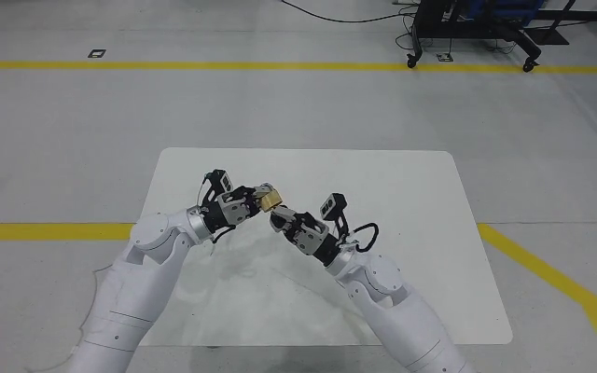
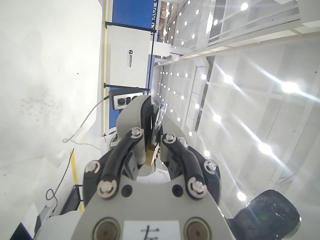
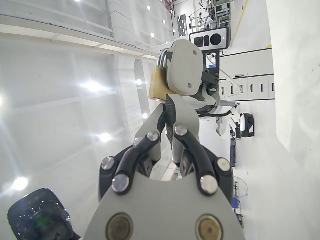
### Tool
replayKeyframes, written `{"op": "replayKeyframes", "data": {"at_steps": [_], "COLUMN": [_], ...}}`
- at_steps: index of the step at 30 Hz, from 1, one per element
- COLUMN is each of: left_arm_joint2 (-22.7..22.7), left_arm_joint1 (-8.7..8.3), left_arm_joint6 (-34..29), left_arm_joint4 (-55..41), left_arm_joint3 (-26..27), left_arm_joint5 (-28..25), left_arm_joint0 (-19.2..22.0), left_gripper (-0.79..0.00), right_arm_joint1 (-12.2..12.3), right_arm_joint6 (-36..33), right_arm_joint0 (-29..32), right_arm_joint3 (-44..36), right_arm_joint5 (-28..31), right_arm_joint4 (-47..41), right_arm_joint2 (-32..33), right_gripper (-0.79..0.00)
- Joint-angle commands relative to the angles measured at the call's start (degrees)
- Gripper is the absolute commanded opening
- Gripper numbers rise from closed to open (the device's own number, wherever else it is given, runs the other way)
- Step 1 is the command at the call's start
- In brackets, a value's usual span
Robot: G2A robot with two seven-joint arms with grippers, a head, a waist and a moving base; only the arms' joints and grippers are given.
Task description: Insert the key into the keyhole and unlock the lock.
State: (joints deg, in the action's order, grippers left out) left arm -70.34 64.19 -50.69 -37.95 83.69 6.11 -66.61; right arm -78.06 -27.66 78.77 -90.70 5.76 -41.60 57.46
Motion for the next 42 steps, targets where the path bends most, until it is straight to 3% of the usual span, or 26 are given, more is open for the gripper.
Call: {"op": "replayKeyframes", "data": {"at_steps": [1,7,12,18,19,20,21,27,32,38,42], "left_arm_joint2": [0.0,-1.3,-2.1,-2.6,-2.7,-2.7,-2.8,-3.1,-2.8,-0.8,3.2], "left_arm_joint1": [-0.02,-0.15,-0.35,-0.46,-0.47,-0.48,-0.49,-0.58,-0.71,-0.88,-0.81], "left_arm_joint6": [0.1,2.3,4.0,6.6,6.9,7.0,7.0,7.7,8.3,8.6,5.9], "left_arm_joint4": [0.7,2.2,5.1,8.3,8.7,8.8,8.7,10.6,14.4,22.7,30.1], "left_arm_joint3": [0.3,1.2,2.5,4.3,4.5,4.7,4.8,5.5,6.3,7.8,9.3], "left_arm_joint5": [-0.8,-3.8,-5.5,-7.9,-8.0,-8.0,-7.9,-8.1,-8.2,-6.7,-4.3], "left_arm_joint0": [-0.1,-0.7,-1.6,-2.5,-2.7,-2.8,-2.9,-3.2,-3.3,-2.8,-1.2], "left_gripper": [-0.785,-0.785,-0.785,-0.785,-0.785,-0.785,-0.785,-0.785,-0.785,-0.785,-0.785], "right_arm_joint1": [-0.2,-0.9,-1.1,-1.1,-1.1,-1.0,-0.9,0.0,1.3,2.5,3.0], "right_arm_joint6": [-0.4,-4.9,-7.8,-8.5,-8.6,-8.6,-8.5,-6.0,-2.4,5.0,6.2], "right_arm_joint0": [0.2,0.2,-0.6,-0.8,-0.8,-0.8,-0.8,1.5,6.0,12.7,15.7], "right_arm_joint3": [0.2,2.1,3.9,3.9,3.7,3.5,3.1,-1.6,-7.8,-15.2,-18.6], "right_arm_joint5": [-0.5,-5.5,-9.6,-9.3,-9.0,-8.7,-8.1,-1.6,3.4,7.7,8.4], "right_arm_joint4": [-4.3,-22.2,-28.5,-27.5,-26.5,-25.2,-23.4,-10.9,-0.7,3.2,4.6], "right_arm_joint2": [0.3,1.5,2.3,2.8,2.8,2.8,2.9,5.0,11.0,21.6,26.3], "right_gripper": [-0.785,-0.785,-0.785,-0.767,-0.474,-0.394,0.000,0.000,0.000,0.000,0.000]}}
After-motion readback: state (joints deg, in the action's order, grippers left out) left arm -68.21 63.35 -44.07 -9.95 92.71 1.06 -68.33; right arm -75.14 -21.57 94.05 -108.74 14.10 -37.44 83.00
